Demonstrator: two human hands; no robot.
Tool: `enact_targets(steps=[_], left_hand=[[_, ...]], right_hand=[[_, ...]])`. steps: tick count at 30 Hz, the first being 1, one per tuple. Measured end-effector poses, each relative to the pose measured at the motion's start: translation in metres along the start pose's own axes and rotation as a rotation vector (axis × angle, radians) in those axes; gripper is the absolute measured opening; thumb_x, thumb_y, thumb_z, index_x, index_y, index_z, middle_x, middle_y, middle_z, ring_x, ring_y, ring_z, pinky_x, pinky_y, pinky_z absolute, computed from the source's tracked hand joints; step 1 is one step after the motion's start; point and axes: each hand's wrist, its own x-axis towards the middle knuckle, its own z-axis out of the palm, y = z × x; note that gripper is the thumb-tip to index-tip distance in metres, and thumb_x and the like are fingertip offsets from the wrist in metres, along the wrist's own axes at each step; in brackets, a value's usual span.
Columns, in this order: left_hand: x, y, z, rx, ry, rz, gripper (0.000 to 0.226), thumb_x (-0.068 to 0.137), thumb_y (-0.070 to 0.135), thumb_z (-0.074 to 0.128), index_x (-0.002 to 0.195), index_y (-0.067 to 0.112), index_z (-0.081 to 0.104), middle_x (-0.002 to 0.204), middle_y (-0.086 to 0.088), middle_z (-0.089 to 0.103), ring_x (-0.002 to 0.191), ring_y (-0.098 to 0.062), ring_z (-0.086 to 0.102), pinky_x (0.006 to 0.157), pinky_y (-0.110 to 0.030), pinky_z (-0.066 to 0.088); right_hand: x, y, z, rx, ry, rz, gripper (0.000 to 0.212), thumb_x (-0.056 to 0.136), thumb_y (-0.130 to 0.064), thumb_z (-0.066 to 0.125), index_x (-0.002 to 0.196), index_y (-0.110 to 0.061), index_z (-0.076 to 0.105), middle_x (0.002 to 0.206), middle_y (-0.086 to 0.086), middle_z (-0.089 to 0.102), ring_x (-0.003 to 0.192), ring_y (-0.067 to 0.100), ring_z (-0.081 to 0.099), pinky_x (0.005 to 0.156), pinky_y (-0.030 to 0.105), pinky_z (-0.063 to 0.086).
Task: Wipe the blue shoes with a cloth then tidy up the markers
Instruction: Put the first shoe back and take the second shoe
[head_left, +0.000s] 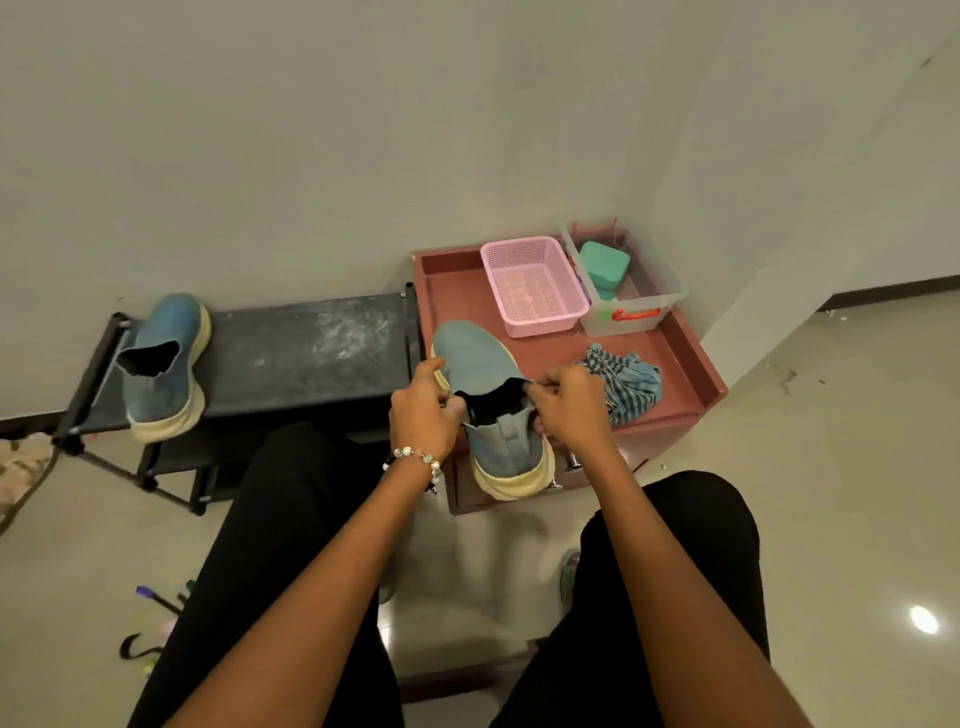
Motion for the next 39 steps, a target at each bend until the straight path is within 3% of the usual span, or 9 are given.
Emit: enact_targets(steps=[4, 7, 12, 20, 25, 31, 34, 36, 39], left_hand=[[0.004, -0.011, -0.035, 0.036, 0.042, -0.249, 0.019, 0.083, 0.026, 0.065, 0.090, 0.009, 0.070, 0.084, -0.011, 0.069, 0.079, -0.029, 0.063, 0.063, -0.029, 0.043], [0.023, -0.030, -0.072, 0.086, 0.110, -0.281, 0.018, 0.087, 0.019, 0.062, 0.069, 0.014, 0.066, 0.073, -0.011, 0.066, 0.067, -0.027, 0.055, 0.061, -0.031, 0.045], [0.088, -0.083, -0.125, 0.163, 0.214, -0.172, 0.017, 0.090, 0.020, 0.058, 0.092, 0.012, 0.073, 0.089, -0.018, 0.071, 0.090, -0.039, 0.063, 0.072, -0.039, 0.048], [0.180, -0.190, -0.158, 0.272, 0.278, -0.257, 0.022, 0.093, 0.016, 0.055, 0.110, 0.011, 0.069, 0.101, -0.020, 0.069, 0.096, -0.041, 0.062, 0.081, -0.043, 0.050], [0.208, -0.242, -0.161, 0.228, 0.199, -0.209, 0.024, 0.093, 0.010, 0.055, 0.113, 0.006, 0.068, 0.101, -0.020, 0.070, 0.095, -0.036, 0.065, 0.087, -0.039, 0.050], [0.196, -0.246, -0.182, -0.067, 0.254, -0.203, 0.024, 0.097, 0.017, 0.053, 0.116, 0.011, 0.066, 0.097, -0.009, 0.072, 0.081, -0.023, 0.070, 0.080, -0.037, 0.057], [0.186, -0.241, -0.210, -0.220, 0.576, -0.287, 0.015, 0.096, 0.018, 0.053, 0.102, 0.018, 0.067, 0.079, -0.006, 0.071, 0.065, -0.021, 0.068, 0.063, -0.034, 0.059], [0.189, -0.248, -0.228, -0.072, 0.733, -0.422, 0.019, 0.095, 0.025, 0.056, 0.104, 0.014, 0.068, 0.088, -0.007, 0.072, 0.081, -0.024, 0.069, 0.076, -0.030, 0.054], [0.203, -0.266, -0.239, 0.015, 0.464, -0.765, 0.060, 0.088, 0.045, 0.061, 0.130, 0.004, 0.053, 0.126, -0.017, 0.059, 0.118, -0.033, 0.054, 0.094, -0.037, 0.043]], right_hand=[[-0.019, -0.042, 0.033, 0.122, 0.054, -0.091, 0.023, 0.077, -0.020, 0.052, 0.061, -0.004, 0.056, 0.051, 0.014, 0.058, 0.052, 0.036, 0.060, 0.052, 0.048, 0.051], [-0.022, -0.078, 0.063, 0.202, 0.002, -0.115, 0.019, 0.085, -0.010, 0.053, 0.071, -0.002, 0.062, 0.055, 0.010, 0.060, 0.049, 0.024, 0.062, 0.048, 0.032, 0.051], [0.019, -0.133, 0.136, 0.293, -0.114, -0.082, 0.019, 0.091, -0.004, 0.049, 0.086, -0.001, 0.068, 0.067, 0.015, 0.067, 0.046, 0.015, 0.063, 0.045, 0.020, 0.049], [0.093, -0.169, 0.274, 0.316, -0.328, 0.030, 0.018, 0.095, -0.005, 0.051, 0.096, 0.004, 0.067, 0.082, 0.018, 0.070, 0.051, 0.012, 0.065, 0.050, 0.017, 0.053], [0.098, -0.162, 0.333, 0.279, -0.297, 0.030, 0.018, 0.096, -0.006, 0.049, 0.100, 0.002, 0.065, 0.085, 0.018, 0.068, 0.062, 0.021, 0.068, 0.051, 0.012, 0.051], [0.095, -0.173, 0.347, 0.106, -0.111, -0.068, 0.021, 0.096, -0.018, 0.051, 0.094, -0.004, 0.067, 0.080, 0.013, 0.068, 0.074, 0.028, 0.063, 0.068, 0.036, 0.051], [0.092, -0.210, 0.337, 0.153, 0.014, -0.290, 0.020, 0.094, -0.010, 0.049, 0.093, -0.002, 0.068, 0.086, 0.012, 0.067, 0.081, 0.025, 0.059, 0.069, 0.033, 0.042], [0.087, -0.237, 0.347, 0.201, -0.103, -0.377, 0.021, 0.094, -0.009, 0.050, 0.102, -0.001, 0.068, 0.092, 0.013, 0.070, 0.085, 0.026, 0.062, 0.076, 0.036, 0.048], [0.082, -0.262, 0.380, 0.135, -0.426, -0.262, 0.022, 0.095, -0.022, 0.053, 0.103, -0.005, 0.064, 0.090, 0.016, 0.069, 0.076, 0.029, 0.067, 0.070, 0.039, 0.056]])
